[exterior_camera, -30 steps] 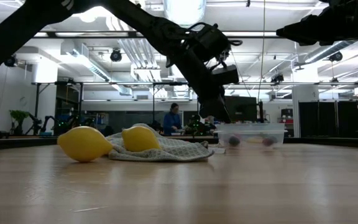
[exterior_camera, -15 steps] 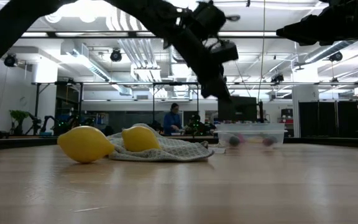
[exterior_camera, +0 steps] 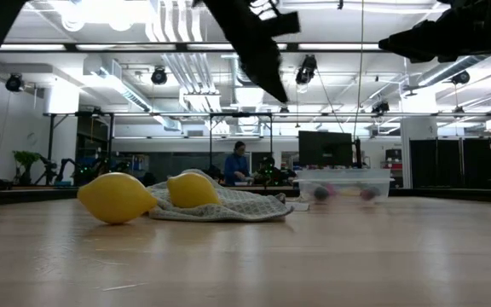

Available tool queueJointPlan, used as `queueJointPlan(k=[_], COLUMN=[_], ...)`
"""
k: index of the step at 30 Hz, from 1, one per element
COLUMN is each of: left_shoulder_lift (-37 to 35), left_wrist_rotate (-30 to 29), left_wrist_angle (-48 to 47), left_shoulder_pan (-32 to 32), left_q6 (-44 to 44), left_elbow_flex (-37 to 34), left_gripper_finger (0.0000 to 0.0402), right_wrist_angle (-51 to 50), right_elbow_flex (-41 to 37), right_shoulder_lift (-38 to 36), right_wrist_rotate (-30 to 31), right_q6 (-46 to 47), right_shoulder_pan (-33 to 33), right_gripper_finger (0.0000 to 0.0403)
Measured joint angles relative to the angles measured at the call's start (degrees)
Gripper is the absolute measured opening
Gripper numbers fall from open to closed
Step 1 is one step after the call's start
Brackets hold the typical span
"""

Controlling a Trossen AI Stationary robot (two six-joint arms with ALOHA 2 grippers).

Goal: Pick and placing Produce into tupperware
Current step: Put the bottom lemon into the transparent bin

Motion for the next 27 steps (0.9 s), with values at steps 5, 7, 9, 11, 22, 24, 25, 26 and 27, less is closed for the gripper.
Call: queueJointPlan(k=[5,7,9,11,22,24,25,26,27], left_shoulder_lift=[-5.0,-6.3,-7.3,-7.7,-8.1,-8.1,-8.1,-8.1,-8.1], left_wrist_rotate=[0.0,0.0,0.1,0.1,7.1,11.3,13.2,15.2,17.2], left_wrist_angle=[-9.6,-12.4,-15.8,-16.9,-29.9,-31.6,-32.2,-32.3,-32.0], left_shoulder_pan=[-2.1,-3.2,-4.4,-5.7,-11.0,-11.5,-11.8,-12.2,-12.7], left_q6=[-9.4,-11.0,-12.4,-13.3,-34.0,-40.4,-43.0,-45.5,-47.6], left_elbow_flex=[-2.2,-3.1,-3.9,-4.9,-8.4,-8.4,-8.5,-8.9,-9.4], left_gripper_finger=[0.0123,0.0123,0.0123,0.0123,0.0210,0.0251,0.0269,0.0286,0.0298], right_wrist_angle=[0.0,0.0,0.0,0.0,0.3,0.4,0.4,0.4,0.3], right_elbow_flex=[0.0,0.0,0.0,0.0,0.0,0.0,0.0,0.0,0.0], right_shoulder_lift=[0.0,0.0,0.0,0.0,0.0,0.0,0.0,0.0,0.0], right_wrist_rotate=[0.0,0.0,0.0,0.0,0.0,0.0,0.0,0.0,0.0], right_q6=[-0.1,-0.2,0.0,0.2,0.5,0.5,0.7,0.8,1.3], right_shoulder_pan=[0.0,0.0,0.0,0.0,0.0,0.0,0.0,0.0,0.0], right_gripper_finger=[0.0199,0.0199,0.0199,0.0199,0.0199,0.0199,0.0199,0.0199,0.0199])
